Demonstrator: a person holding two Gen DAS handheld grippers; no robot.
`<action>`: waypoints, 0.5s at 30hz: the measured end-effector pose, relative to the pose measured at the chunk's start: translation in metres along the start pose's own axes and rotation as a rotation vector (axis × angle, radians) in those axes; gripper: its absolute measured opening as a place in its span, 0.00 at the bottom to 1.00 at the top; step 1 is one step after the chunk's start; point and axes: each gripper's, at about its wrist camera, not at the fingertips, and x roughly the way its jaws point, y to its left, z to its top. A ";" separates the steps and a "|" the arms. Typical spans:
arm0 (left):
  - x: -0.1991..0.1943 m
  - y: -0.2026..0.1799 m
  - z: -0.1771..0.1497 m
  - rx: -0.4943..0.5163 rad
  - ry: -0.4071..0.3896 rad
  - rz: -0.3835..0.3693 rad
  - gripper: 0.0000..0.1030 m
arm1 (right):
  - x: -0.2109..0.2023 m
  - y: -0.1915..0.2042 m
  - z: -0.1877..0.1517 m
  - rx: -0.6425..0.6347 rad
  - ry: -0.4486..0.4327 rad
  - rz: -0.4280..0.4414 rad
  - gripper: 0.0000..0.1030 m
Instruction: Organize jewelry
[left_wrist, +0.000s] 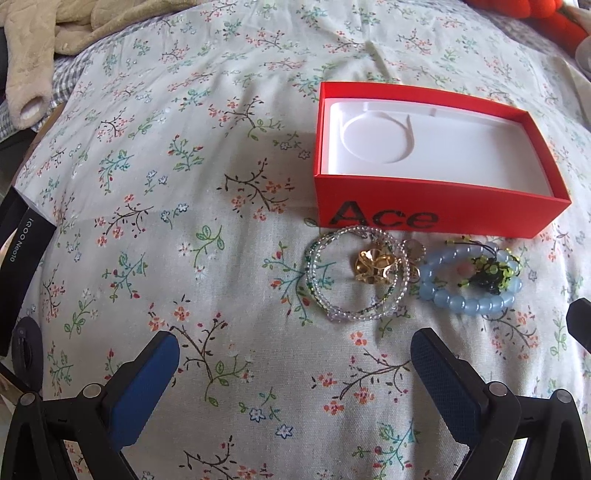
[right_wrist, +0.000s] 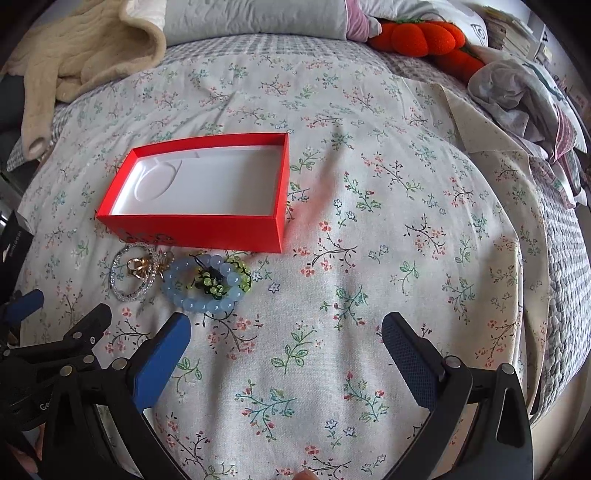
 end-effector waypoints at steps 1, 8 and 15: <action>0.000 0.000 0.000 0.001 -0.001 0.000 1.00 | 0.000 0.000 0.000 0.001 0.001 0.001 1.00; -0.002 -0.002 0.001 0.004 -0.008 0.009 1.00 | -0.001 -0.001 0.000 0.002 -0.002 0.005 1.00; -0.002 -0.001 0.000 0.010 -0.011 0.008 1.00 | -0.001 -0.002 0.001 0.004 -0.001 0.005 1.00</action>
